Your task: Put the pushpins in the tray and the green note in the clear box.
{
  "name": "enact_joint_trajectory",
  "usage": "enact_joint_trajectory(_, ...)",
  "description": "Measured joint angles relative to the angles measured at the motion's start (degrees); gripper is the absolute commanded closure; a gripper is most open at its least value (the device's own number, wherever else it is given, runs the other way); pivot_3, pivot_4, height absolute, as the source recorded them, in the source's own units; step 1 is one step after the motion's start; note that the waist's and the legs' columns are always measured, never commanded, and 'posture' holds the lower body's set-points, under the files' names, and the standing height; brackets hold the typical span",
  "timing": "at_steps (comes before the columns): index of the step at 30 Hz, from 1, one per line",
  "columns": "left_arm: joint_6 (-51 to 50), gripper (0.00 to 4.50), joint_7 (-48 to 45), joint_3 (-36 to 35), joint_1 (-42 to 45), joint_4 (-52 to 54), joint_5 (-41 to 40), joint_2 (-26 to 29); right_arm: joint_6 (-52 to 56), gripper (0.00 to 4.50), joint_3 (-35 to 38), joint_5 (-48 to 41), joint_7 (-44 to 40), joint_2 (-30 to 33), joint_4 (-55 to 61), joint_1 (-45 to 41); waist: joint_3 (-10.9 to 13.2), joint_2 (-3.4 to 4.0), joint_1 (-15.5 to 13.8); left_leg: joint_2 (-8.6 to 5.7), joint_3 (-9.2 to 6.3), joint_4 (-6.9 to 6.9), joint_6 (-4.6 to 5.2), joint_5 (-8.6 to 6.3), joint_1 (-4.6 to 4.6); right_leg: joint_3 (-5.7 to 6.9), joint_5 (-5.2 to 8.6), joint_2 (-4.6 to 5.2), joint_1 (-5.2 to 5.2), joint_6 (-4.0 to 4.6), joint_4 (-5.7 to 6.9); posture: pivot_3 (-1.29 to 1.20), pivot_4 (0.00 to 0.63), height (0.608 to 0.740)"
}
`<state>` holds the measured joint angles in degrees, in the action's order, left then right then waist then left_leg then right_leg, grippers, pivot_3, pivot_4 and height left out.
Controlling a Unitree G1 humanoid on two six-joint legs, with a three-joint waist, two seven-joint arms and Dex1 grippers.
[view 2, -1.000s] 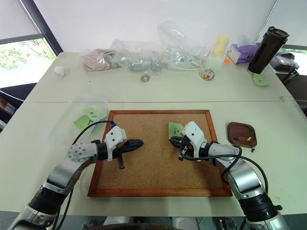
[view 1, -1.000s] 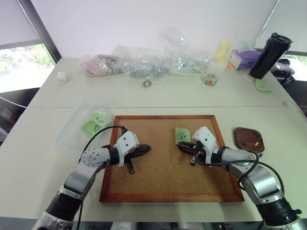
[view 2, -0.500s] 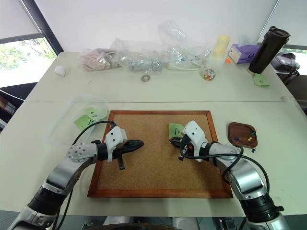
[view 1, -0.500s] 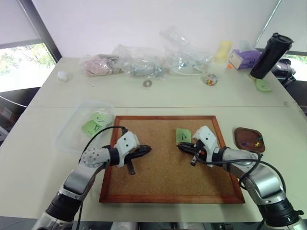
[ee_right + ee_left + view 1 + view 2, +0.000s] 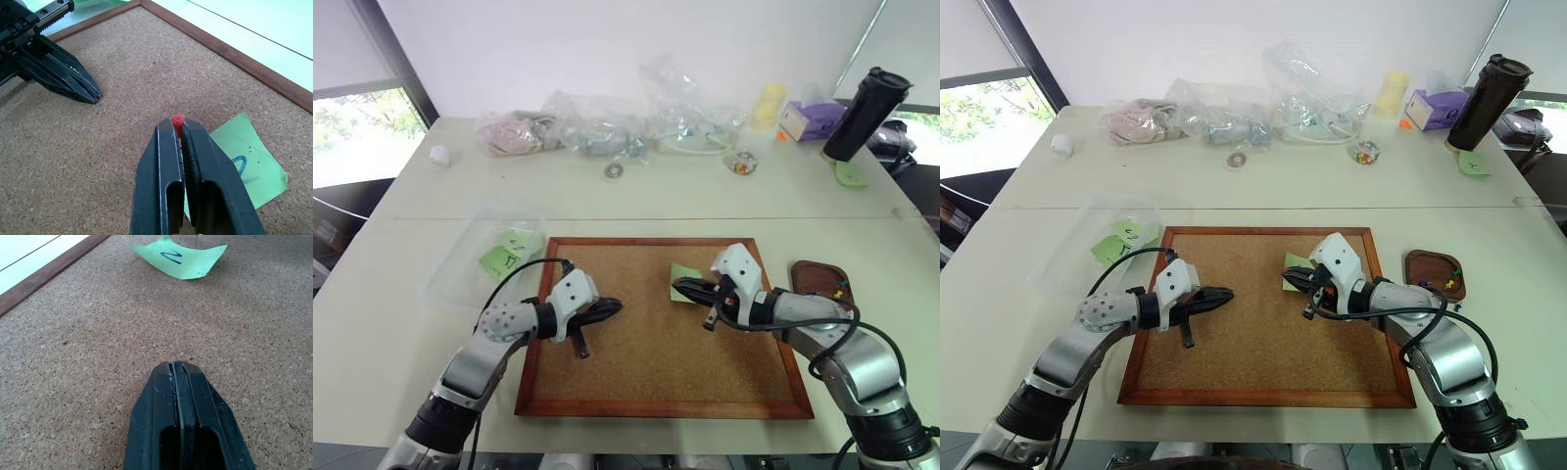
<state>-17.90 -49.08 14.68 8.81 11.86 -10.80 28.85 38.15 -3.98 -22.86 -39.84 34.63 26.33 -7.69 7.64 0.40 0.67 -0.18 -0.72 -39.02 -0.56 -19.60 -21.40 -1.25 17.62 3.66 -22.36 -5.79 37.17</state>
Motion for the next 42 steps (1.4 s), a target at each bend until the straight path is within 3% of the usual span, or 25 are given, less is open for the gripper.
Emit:
enact_joint_trajectory(7, -0.3, 4.50, -0.1, 0.1, 0.2, 0.1, 0.0, 0.0, 1.1, 4.42, 4.3, -1.8, 0.1, 1.5, 1.9, 1.0, 0.0, 0.00, -0.1, 0.00, 0.00, 0.00, 0.00, 0.00, -0.02, 0.00, 0.00, 0.00, 0.00, 0.00, -0.01, 0.00, 0.150, 0.740)
enact_joint_trajectory(12, -0.4, 4.50, -0.5, 0.0, 0.4, 0.1, 0.0, 0.2, 1.6, 4.42, 19.5, -3.8, 0.8, 6.1, 0.6, 4.8, 0.0, -0.04, -0.1, 0.00, 0.00, 0.03, 0.01, 0.00, 0.00, 0.00, 0.00, 0.01, 0.03, 0.00, -0.03, 0.00, 0.150, 0.740)
enact_joint_trajectory(16, -0.5, 4.50, -0.6, 0.0, 0.6, -0.1, 0.0, 0.3, 0.7, 4.42, 25.1, -3.2, 0.5, 8.3, -5.1, 7.8, 0.0, -0.02, 0.0, -0.01, 0.02, 0.04, 0.01, 0.00, 0.01, -0.01, 0.00, 0.01, 0.06, 0.00, -0.04, 0.00, 0.150, 0.740)
enact_joint_trajectory(27, -0.1, 4.50, -1.1, 0.1, 1.0, -1.0, 0.0, -0.2, -8.4, 4.42, 27.5, 3.7, 0.7, 11.4, -23.0, 9.5, 0.0, 0.03, -0.1, -0.02, 0.07, 0.01, 0.01, 0.00, 0.03, -0.03, 0.00, -0.02, 0.08, 0.00, -0.03, 0.00, 0.150, 0.740)
enact_joint_trajectory(30, 0.0, 4.50, -1.1, 0.1, 0.9, -1.2, 0.0, -0.2, -9.4, 3.57, 27.5, 4.2, 0.6, 11.4, -24.9, 10.0, 0.0, 0.07, -0.1, -0.02, 0.07, 0.01, 0.01, 0.00, 0.04, -0.03, 0.00, -0.02, 0.09, 0.00, -0.02, 0.00, 0.150, 0.740)
enact_joint_trajectory(37, 0.3, 4.50, -1.1, 0.1, 1.0, -1.3, 0.0, -0.3, -10.0, 0.06, 27.5, 4.1, 0.5, 11.4, -25.1, 10.0, 0.0, 0.07, -0.1, -0.01, 0.07, 0.00, 0.01, 0.00, 0.05, -0.04, 0.00, -0.02, 0.10, 0.00, -0.02, 0.00, 0.150, 0.740)
enact_joint_trajectory(42, 0.8, 4.50, -1.3, 0.2, 1.1, -1.7, 0.0, -0.3, -9.7, 0.02, 28.1, 3.0, -1.2, 12.1, -21.3, 11.3, 0.0, 0.10, -0.1, -0.01, 0.07, 0.00, 0.01, 0.00, 0.04, -0.04, 0.00, -0.02, 0.09, 0.00, -0.02, 0.00, 0.150, 0.740)
